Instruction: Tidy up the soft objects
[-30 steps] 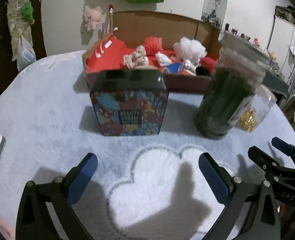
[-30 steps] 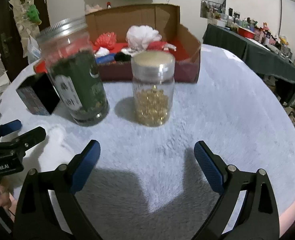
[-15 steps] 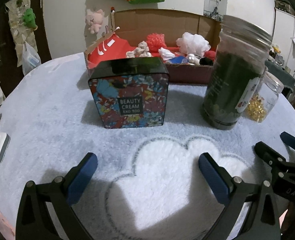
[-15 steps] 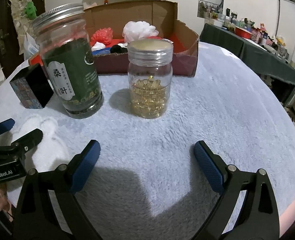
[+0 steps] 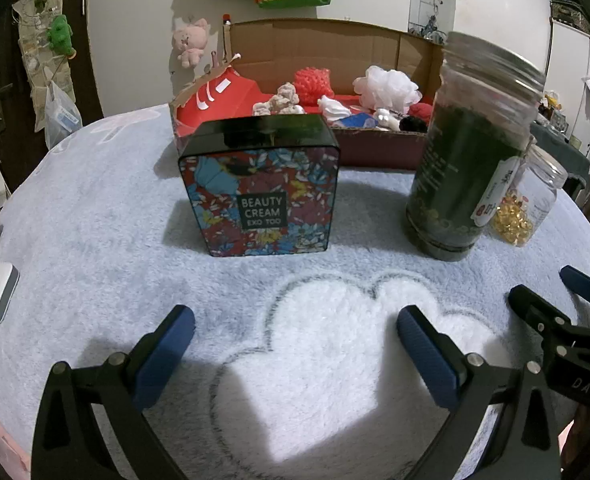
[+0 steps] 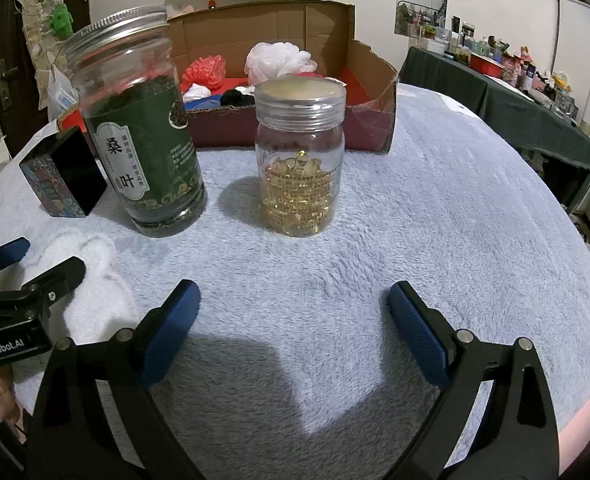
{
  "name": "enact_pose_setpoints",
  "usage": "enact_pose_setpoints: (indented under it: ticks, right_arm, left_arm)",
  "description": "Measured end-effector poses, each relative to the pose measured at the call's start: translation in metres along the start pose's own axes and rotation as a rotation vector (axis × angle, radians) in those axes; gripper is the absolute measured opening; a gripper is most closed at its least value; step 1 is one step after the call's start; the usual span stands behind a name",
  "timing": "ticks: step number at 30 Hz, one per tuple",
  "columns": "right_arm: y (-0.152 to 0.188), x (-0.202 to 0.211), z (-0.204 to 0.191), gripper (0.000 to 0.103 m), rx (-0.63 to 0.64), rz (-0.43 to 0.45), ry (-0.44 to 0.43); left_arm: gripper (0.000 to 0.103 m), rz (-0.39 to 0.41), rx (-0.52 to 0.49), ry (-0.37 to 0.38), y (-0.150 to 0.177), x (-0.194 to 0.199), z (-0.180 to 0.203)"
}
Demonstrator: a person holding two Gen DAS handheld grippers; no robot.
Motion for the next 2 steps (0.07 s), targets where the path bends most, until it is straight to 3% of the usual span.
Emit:
enact_pose_setpoints:
  ticks: [2]
  right_arm:
    - [0.0, 0.0, 0.0, 0.097, 0.001, 0.0, 0.0]
  left_arm:
    - [0.103, 0.0, 0.0, 0.0, -0.0005, -0.0009, 0.0]
Point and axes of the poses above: each gripper's, at about its wrist camera, not at the fingertips, and x roughly against the way its jaws point, z to its right, y to its underside, the point moved 7 cm from there along -x, roughly the way its jaws point, and after that the axes turned 13 degrees about z, right-handed, at the moved point
